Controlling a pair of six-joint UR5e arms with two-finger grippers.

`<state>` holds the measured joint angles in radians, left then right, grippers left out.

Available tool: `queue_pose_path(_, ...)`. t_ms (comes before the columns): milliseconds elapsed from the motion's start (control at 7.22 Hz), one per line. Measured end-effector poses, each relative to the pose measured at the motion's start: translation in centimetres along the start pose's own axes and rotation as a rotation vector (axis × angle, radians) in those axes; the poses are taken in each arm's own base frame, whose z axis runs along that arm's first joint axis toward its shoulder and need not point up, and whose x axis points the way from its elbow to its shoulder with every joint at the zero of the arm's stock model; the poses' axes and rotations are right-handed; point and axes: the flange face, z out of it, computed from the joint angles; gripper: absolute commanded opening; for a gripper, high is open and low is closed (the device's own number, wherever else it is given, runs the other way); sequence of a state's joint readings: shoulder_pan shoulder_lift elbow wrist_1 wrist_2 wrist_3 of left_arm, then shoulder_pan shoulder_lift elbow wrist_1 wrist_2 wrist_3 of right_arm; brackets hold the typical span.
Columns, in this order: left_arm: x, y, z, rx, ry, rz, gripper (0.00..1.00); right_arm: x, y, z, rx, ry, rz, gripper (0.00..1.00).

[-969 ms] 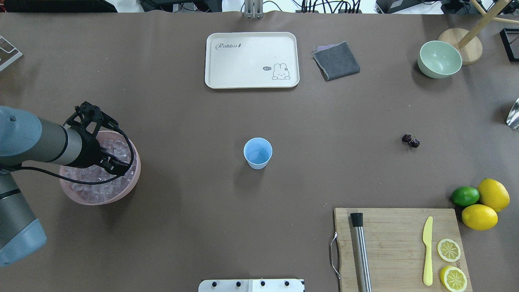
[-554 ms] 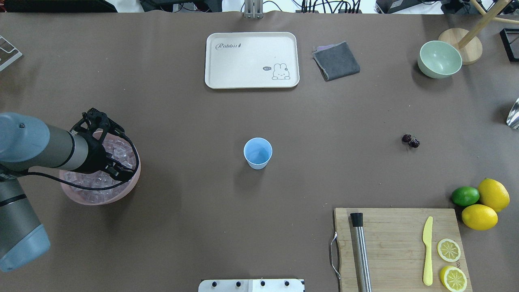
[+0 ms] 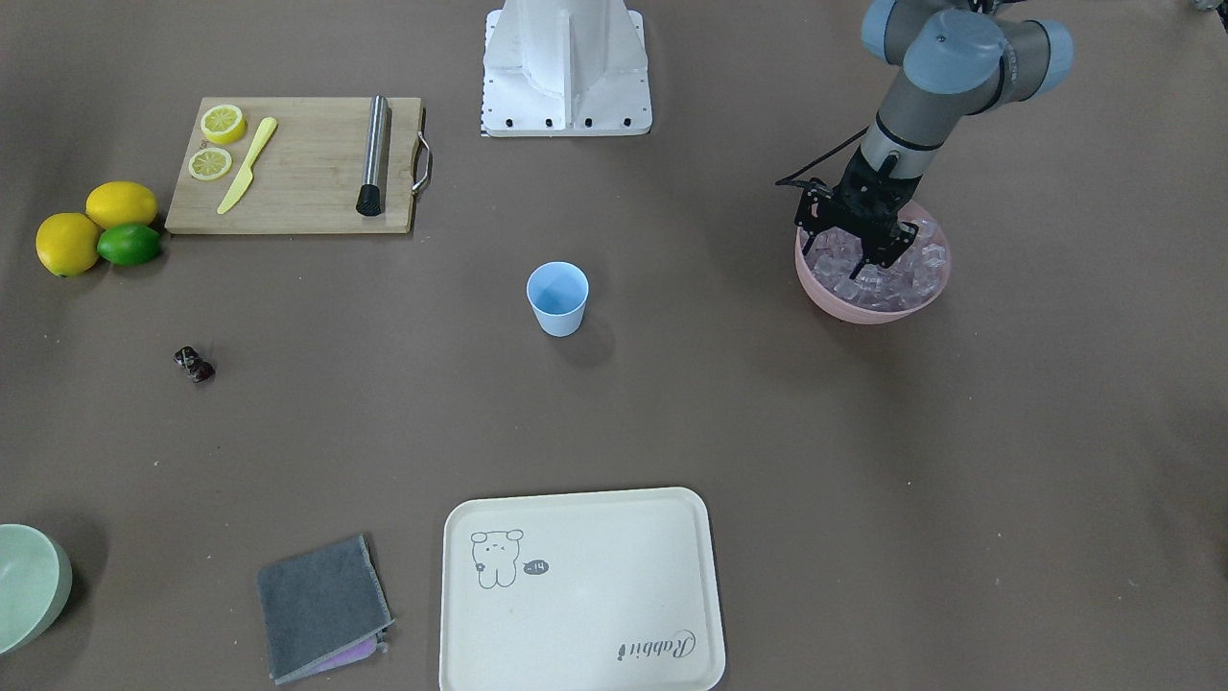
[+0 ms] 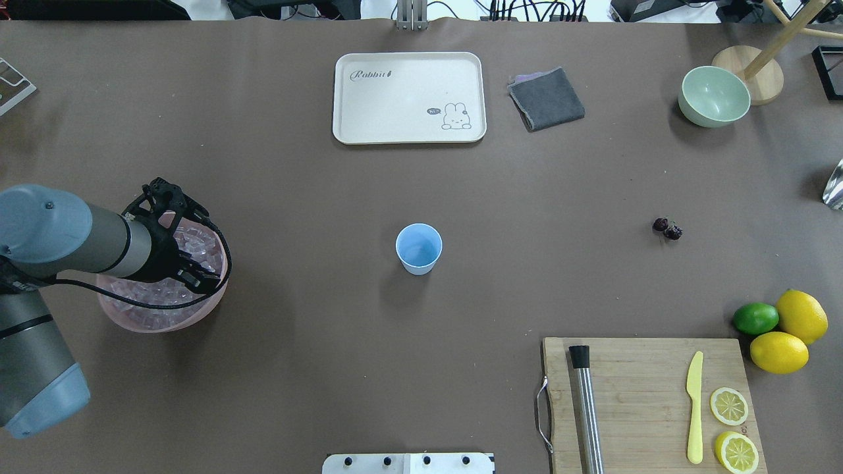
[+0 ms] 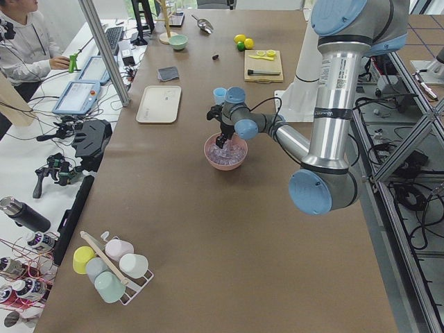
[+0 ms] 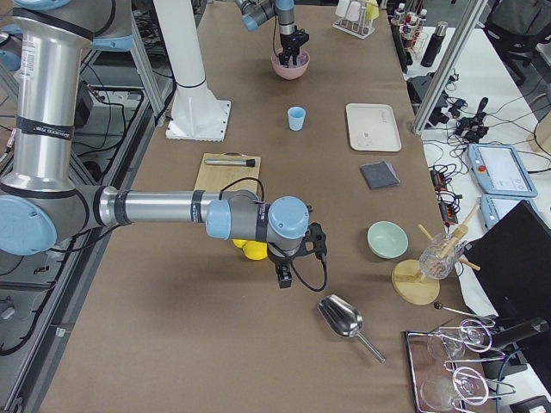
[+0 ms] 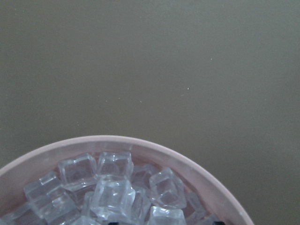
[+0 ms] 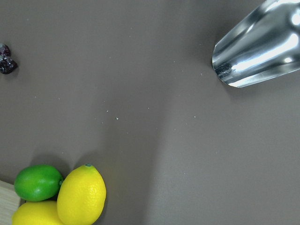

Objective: Put ice and cherries in cup
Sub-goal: 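Lower the left gripper into the bowl and grasp an ice cube, then carry the ice cube with the left gripper over the blue cup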

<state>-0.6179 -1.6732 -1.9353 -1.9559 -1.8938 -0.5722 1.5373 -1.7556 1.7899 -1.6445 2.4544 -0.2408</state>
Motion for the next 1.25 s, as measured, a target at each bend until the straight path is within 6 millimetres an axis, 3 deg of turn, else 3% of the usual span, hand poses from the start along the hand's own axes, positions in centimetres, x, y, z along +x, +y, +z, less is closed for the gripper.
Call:
queue_pose_path(415,0.2,-0.5,-0.5,0.012,0.007,0.0,0.0,-0.1,0.3,-0.1,0.001,0.0,0.001,1.0)
queue_pose_path(831,0.3,-1.1,-3.0,0.033,0.012,-0.007,0.0,-0.3,0.6,-0.2,0.003,-0.001,0.001,1.0)
queue_pose_path(1108,-0.3,-2.6,-7.0,0.057,0.064,-0.036,0.0,-0.5,0.5,-0.3,0.006,-0.003,-0.002,1.0)
queue_pose_path(1246,0.5,-5.1,-9.1,0.068,0.097,-0.062,0.0,-0.7,0.3,-0.5,0.01,-0.002,-0.006,1.0)
